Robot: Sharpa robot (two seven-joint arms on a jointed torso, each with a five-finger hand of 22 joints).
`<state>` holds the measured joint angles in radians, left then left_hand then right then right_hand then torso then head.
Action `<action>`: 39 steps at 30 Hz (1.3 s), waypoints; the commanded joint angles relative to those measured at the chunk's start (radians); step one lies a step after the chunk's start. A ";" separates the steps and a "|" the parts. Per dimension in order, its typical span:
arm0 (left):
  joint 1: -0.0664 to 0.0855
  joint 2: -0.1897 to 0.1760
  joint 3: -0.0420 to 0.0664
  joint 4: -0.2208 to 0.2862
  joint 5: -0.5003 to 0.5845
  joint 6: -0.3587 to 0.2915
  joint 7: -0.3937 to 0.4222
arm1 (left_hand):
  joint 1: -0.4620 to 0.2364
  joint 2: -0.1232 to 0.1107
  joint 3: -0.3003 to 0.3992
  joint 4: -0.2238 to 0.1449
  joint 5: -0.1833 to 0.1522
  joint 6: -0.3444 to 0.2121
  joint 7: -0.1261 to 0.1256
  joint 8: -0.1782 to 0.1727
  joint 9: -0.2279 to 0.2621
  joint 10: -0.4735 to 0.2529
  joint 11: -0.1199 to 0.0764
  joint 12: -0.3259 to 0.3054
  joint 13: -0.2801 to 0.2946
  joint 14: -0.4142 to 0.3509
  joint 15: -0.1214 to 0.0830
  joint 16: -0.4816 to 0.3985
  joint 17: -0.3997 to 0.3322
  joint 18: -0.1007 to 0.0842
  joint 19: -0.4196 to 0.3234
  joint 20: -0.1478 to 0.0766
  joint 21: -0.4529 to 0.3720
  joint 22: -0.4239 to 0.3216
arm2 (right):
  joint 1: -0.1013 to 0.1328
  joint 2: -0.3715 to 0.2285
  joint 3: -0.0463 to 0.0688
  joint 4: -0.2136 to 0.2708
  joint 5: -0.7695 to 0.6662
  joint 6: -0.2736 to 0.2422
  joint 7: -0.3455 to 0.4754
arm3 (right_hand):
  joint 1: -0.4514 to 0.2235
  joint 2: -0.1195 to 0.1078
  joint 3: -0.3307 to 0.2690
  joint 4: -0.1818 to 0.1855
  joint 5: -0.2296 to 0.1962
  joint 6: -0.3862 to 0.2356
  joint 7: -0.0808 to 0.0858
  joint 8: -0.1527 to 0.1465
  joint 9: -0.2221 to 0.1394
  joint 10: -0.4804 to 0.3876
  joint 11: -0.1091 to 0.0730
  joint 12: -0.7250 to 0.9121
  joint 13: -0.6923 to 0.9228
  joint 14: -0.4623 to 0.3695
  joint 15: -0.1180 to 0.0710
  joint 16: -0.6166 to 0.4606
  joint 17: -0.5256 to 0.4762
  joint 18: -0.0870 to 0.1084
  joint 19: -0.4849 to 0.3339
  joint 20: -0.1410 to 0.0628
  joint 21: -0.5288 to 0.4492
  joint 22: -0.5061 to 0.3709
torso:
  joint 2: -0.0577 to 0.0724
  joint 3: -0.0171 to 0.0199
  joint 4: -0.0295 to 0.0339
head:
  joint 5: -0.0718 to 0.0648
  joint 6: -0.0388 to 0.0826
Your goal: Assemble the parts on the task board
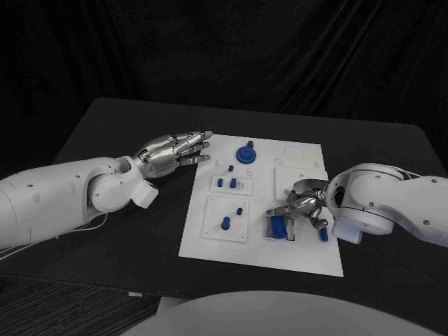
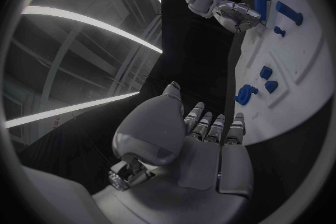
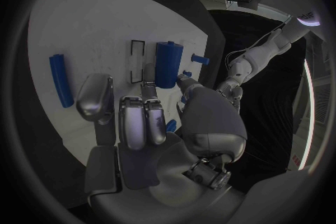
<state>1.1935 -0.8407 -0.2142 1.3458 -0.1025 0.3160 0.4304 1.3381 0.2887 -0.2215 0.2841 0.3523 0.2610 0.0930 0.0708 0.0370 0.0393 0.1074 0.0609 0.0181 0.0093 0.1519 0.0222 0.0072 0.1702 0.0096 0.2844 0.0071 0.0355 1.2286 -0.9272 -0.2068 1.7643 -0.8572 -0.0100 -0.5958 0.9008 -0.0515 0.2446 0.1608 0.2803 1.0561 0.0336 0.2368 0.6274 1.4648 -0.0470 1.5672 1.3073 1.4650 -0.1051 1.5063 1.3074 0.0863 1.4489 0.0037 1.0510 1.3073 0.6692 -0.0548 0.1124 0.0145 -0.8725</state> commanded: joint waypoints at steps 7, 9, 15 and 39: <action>-0.002 0.002 0.001 0.001 0.005 0.018 0.004 | 0.008 -0.002 0.008 0.000 0.004 -0.008 0.002 0.003 0.000 0.000 0.004 0.003 0.000 0.004 0.006 0.002 0.001 0.009 0.001 0.003 0.001 -0.002 | -0.005 -0.004 -0.002 -0.001 -0.009 -0.017 -0.025 | -0.054 0.003 -0.058 0.049 -0.089 0.007 0.004 -0.007 -0.005 0.106 0.009 0.004 0.263 0.082 0.006 -0.006 0.138 0.009 0.000 0.008 -0.010 0.126 | 0.000 0.0001 -0.0003 | 0.003 0.000; -0.002 0.002 0.001 0.000 0.005 0.019 0.003 | 0.008 -0.002 0.008 0.000 0.004 -0.008 0.002 0.003 0.000 0.000 0.004 0.003 0.000 0.004 0.006 0.002 0.001 0.009 0.001 0.003 0.001 -0.002 | -0.005 -0.005 -0.002 0.000 -0.009 -0.020 -0.024 | -0.061 0.003 -0.072 0.059 -0.097 0.005 0.005 -0.009 -0.005 0.106 0.009 0.004 0.263 0.082 0.006 -0.006 0.137 0.010 0.000 0.008 -0.012 0.126 | -0.001 0.0003 -0.0005 | 0.004 0.000; -0.003 0.002 0.001 0.000 0.005 0.022 0.000 | 0.008 -0.002 0.008 0.000 0.004 -0.008 0.002 0.003 0.000 0.000 0.004 0.003 0.000 0.004 0.006 0.002 0.001 0.009 0.001 0.003 0.001 -0.002 | -0.005 -0.012 -0.002 0.005 -0.009 -0.032 -0.020 | -0.078 -0.006 -0.136 0.100 -0.155 -0.002 0.008 -0.015 -0.008 0.106 0.011 0.004 0.263 0.082 0.008 -0.005 0.137 0.009 0.002 0.010 -0.015 0.128 | 0.000 0.0011 -0.0008 | 0.006 0.000; -0.009 0.000 0.001 -0.003 0.005 0.023 0.002 | 0.008 -0.002 0.009 0.000 0.004 -0.008 0.001 0.004 0.000 0.001 0.009 0.006 0.001 0.004 0.007 0.002 0.002 0.009 0.001 0.003 0.001 -0.001 | 0.044 -0.135 -0.001 0.137 -0.223 -0.124 0.227 | 0.194 0.009 -0.291 0.044 -0.144 -0.197 -0.023 0.409 0.454 0.106 -0.014 0.004 0.263 0.087 -0.010 0.017 0.166 0.006 0.014 -0.007 -0.001 0.141 | -0.003 0.0011 -0.0019 | 0.007 0.000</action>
<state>1.1870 -0.8420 -0.2139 1.3417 -0.1025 0.3254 0.4213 1.3382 0.2887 -0.2188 0.2868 0.3523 0.2610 0.0930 0.0707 0.0370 0.0394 0.1074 0.0609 0.0181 0.0129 0.1555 0.0222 0.0071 0.1703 0.0095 0.2844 0.0071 0.0347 1.2709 -1.0616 -0.2081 1.8952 -0.9733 -0.1189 -0.4362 1.0888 -0.0430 -0.0446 0.2063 0.1406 0.8627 0.0122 0.6371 1.0719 1.4662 -0.0562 1.5673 1.3078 1.4669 -0.1110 1.5224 1.3073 0.0862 1.4635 0.0002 1.0523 1.3079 0.6680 -0.0529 0.1105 0.0221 -0.8725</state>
